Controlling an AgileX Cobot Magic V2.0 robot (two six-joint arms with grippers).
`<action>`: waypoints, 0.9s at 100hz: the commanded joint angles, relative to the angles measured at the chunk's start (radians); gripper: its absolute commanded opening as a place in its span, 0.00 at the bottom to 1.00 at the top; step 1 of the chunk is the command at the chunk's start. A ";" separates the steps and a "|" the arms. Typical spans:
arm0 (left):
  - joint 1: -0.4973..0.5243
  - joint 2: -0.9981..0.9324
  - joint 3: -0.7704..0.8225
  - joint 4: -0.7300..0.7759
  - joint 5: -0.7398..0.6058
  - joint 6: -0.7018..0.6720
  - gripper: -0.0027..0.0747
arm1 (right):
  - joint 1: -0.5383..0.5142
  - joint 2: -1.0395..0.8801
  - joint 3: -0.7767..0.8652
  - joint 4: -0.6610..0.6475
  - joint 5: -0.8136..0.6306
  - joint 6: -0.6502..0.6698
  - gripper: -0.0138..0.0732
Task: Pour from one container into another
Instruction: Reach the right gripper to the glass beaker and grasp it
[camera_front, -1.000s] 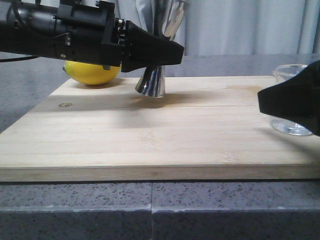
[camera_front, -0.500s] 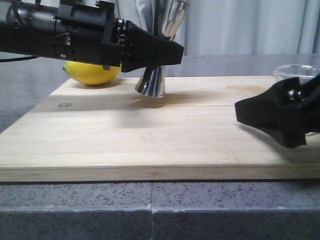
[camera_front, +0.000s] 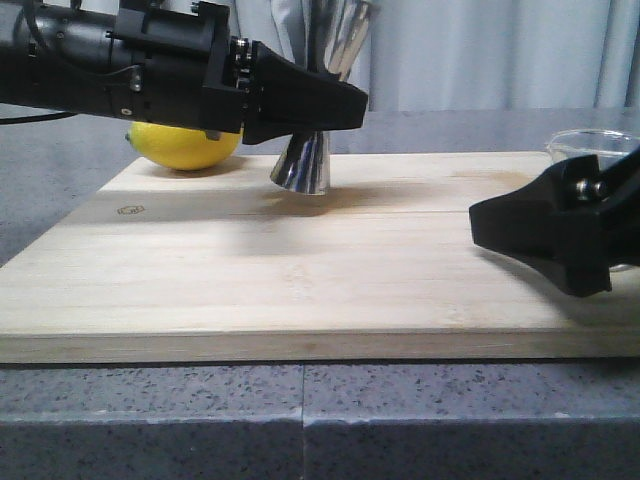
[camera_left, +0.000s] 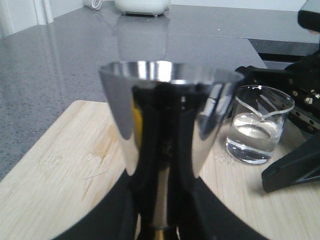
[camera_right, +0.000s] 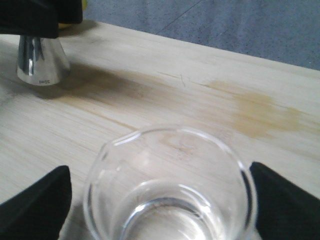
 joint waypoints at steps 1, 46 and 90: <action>-0.010 -0.045 -0.028 -0.083 0.108 -0.004 0.01 | 0.000 -0.010 -0.021 -0.011 -0.058 0.003 0.89; -0.010 -0.045 -0.028 -0.083 0.108 -0.004 0.01 | 0.000 -0.010 -0.021 -0.011 -0.051 0.003 0.89; -0.010 -0.045 -0.028 -0.083 0.108 -0.004 0.01 | 0.000 -0.010 0.079 -0.013 -0.266 0.029 0.89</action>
